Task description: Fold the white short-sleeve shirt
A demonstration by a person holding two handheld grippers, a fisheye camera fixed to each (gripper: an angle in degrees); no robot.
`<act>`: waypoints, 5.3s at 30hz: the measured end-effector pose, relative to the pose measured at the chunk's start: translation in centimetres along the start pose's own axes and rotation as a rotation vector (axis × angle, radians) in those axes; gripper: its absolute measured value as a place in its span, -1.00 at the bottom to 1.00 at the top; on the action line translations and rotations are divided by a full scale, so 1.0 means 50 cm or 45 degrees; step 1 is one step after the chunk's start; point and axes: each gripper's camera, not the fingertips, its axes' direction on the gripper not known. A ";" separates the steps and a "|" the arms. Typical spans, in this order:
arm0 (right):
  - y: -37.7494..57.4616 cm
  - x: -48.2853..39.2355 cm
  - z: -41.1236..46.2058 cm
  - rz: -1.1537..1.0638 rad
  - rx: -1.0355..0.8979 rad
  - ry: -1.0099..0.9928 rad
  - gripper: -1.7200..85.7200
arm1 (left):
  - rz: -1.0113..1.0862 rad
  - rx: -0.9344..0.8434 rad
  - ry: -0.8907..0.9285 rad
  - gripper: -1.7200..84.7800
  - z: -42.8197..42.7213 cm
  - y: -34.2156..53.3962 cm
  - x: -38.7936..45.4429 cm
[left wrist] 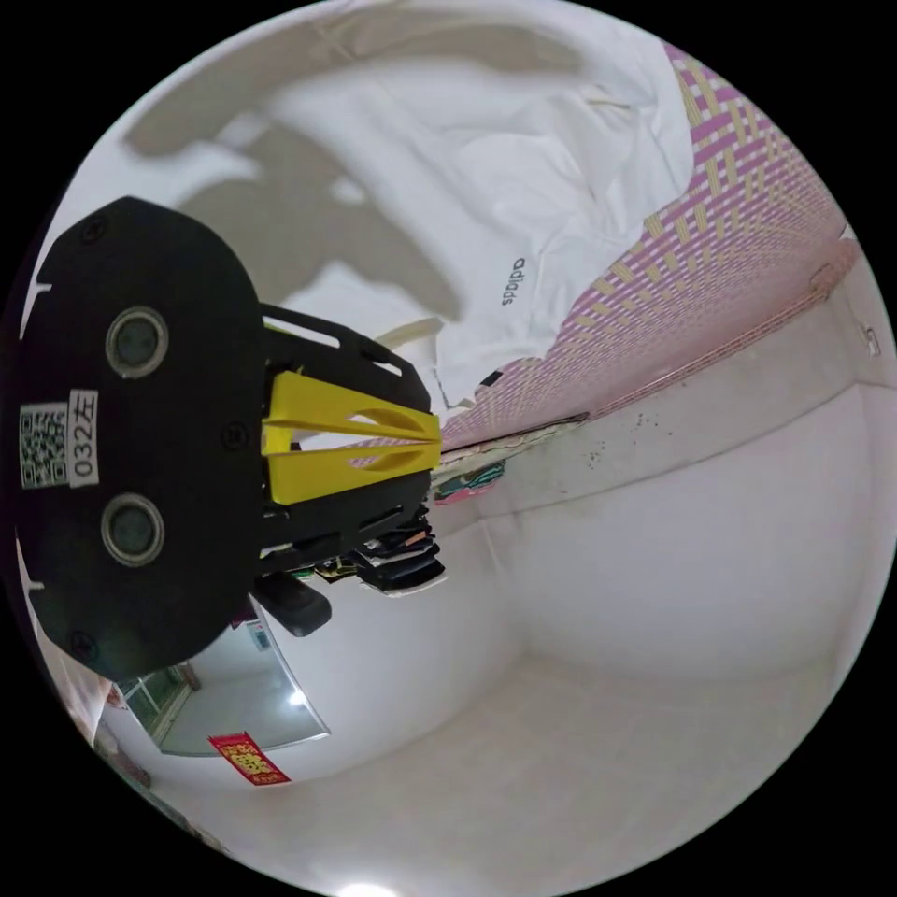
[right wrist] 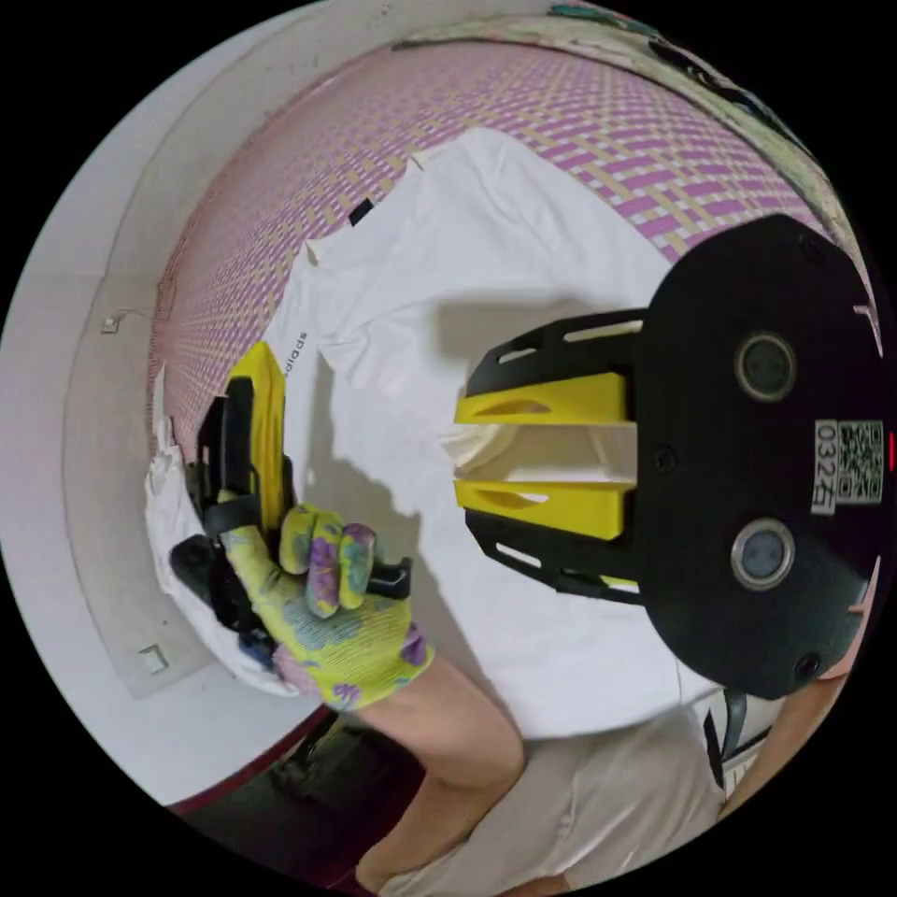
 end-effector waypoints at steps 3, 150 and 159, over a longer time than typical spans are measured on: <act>0.011 -0.007 -0.008 0.002 0.074 0.090 -0.93 | -0.010 0.024 0.003 -0.98 -0.006 -0.001 -0.008; -0.809 -0.292 0.246 0.341 -0.480 0.225 -0.95 | 0.471 -0.392 -0.211 -0.82 -0.633 0.618 -0.556; -0.681 -0.185 0.087 0.404 -0.024 -0.135 -0.98 | 0.647 -0.444 -0.079 -0.98 -0.649 0.628 -0.442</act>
